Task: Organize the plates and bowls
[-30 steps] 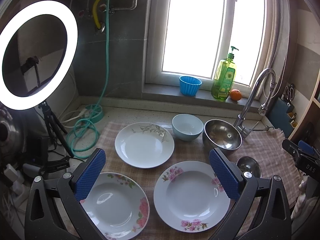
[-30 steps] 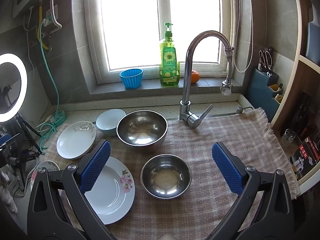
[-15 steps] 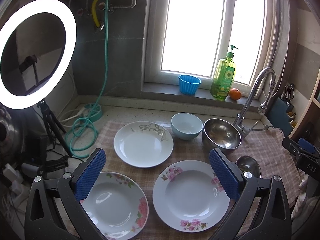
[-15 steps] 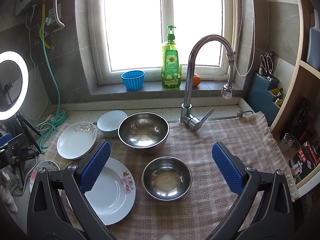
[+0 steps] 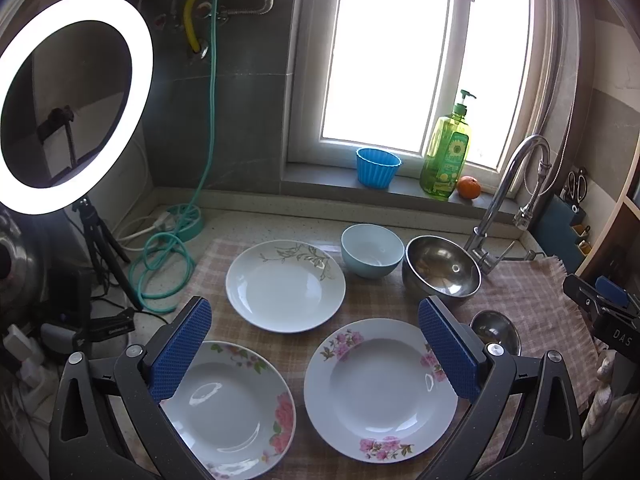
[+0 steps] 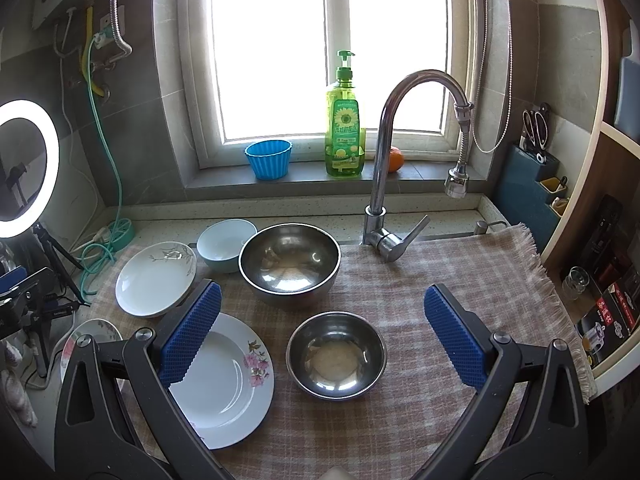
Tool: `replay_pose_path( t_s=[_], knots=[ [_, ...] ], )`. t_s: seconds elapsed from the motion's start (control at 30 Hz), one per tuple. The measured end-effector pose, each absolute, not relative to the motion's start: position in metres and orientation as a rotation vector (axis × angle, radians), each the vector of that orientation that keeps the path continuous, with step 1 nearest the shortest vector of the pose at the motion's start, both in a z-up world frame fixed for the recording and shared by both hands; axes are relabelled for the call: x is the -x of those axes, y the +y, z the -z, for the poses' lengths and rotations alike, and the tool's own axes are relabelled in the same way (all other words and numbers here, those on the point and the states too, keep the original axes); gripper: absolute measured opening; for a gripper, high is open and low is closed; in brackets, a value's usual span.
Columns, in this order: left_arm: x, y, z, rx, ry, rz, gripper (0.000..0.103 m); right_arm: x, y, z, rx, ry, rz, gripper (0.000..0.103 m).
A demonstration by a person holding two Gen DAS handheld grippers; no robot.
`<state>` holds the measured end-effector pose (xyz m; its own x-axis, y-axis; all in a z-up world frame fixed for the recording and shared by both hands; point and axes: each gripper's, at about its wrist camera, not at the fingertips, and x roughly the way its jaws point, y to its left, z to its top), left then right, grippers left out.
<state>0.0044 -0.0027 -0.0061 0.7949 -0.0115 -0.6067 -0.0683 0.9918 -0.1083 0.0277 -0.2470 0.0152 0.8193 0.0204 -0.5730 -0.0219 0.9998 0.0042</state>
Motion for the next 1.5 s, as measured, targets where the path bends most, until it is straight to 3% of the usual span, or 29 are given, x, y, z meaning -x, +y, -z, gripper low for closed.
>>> replay_pose_path(
  t_s=[1.13,1.5],
  knots=[
    [-0.006,0.002,0.008,0.156,0.665,-0.016,0.103,-0.024,-0.245,-0.01,0.011,0.621,-0.03,0.103],
    [-0.016,0.024,0.039,0.249,0.785,0.046,0.103,-0.028,-0.243,0.01,0.001,0.697,-0.124,0.102]
  ],
)
